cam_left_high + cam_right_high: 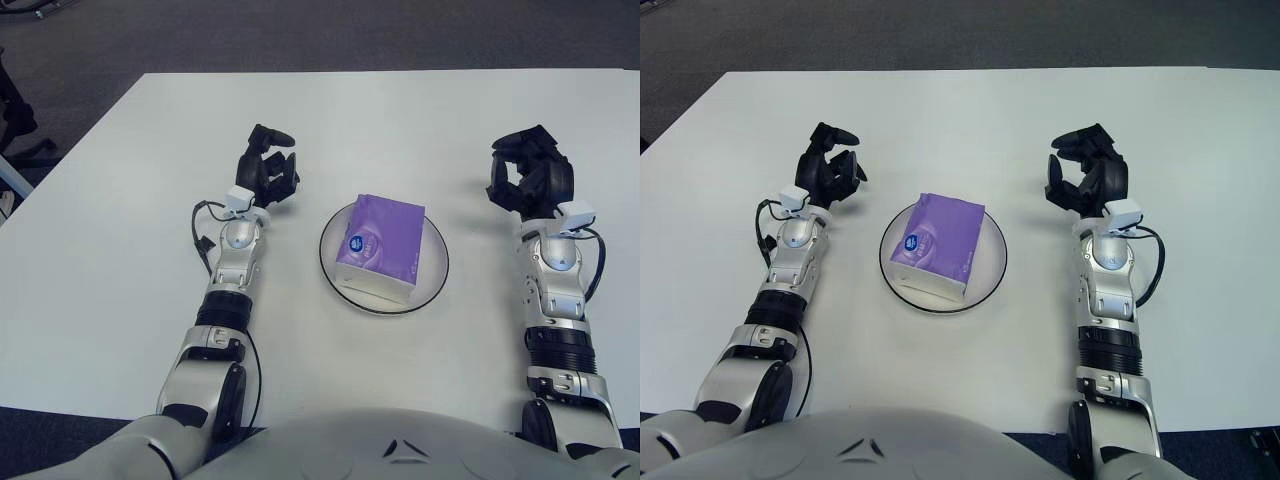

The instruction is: Put the tissue paper into the plate.

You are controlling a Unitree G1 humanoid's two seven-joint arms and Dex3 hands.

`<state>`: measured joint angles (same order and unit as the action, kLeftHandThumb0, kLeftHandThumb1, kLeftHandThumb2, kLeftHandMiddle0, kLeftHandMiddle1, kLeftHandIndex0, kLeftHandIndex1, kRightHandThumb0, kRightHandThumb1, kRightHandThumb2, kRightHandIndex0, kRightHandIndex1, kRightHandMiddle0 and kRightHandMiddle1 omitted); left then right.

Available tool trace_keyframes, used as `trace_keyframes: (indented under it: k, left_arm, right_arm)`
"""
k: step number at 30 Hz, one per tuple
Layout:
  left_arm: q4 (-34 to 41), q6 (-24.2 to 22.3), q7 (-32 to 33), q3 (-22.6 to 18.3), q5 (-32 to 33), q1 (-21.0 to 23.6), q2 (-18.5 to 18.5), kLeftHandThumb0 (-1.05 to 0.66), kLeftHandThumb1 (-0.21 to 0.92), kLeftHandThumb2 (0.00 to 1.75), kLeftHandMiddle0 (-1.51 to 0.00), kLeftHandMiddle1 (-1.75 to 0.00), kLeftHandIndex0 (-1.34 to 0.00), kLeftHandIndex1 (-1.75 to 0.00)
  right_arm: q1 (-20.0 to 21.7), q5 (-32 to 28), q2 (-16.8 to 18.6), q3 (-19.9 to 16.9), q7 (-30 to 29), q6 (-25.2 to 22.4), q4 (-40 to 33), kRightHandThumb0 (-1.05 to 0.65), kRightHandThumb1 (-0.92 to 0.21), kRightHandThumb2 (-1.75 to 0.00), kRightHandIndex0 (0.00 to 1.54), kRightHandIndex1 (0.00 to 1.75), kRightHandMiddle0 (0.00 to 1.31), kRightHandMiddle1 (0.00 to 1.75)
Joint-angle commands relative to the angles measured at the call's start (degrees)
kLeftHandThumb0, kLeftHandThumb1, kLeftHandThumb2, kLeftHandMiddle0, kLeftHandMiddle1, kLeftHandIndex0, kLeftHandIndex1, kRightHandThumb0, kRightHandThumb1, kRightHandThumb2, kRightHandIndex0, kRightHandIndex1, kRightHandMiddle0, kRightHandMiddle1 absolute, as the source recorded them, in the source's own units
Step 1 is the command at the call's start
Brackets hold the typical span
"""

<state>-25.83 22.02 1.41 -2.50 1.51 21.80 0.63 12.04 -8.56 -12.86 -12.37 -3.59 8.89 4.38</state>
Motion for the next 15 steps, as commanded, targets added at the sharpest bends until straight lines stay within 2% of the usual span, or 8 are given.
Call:
trace_keyframes:
  k: [1, 8, 15]
  left_arm:
    - [-3.47, -0.23, 0.38, 0.55, -0.06, -7.82, -2.40, -0.37, 0.75, 0.75, -0.83, -1.75, -0.31, -1.75]
    - [-3.43, -0.17, 0.40, 0.53, -0.08, -7.81, -2.40, -0.37, 0.75, 0.74, -0.83, -1.75, -0.31, -1.75]
    - [-3.25, -0.07, 0.64, 0.66, -0.33, -7.92, -2.56, -0.37, 0.75, 0.74, -0.83, -1.75, -0.31, -1.75]
  right_arm:
    - [-2.37, -2.68, 4.41, -0.56, 0.02, -1.34, 2.18, 0.00, -0.44, -1.12, 0.46, 1.75, 0.47, 1.59]
    - [-2.15, -5.16, 4.93, -1.13, 0.74, -0.53, 4.13, 0.00, -0.41, -1.19, 0.49, 1.75, 0.39, 1.70]
    - [-1.78, -3.81, 3.87, -0.69, 2.73, 3.38, 8.71, 0.00, -0.43, -1.19, 0.49, 1.75, 0.36, 1.73]
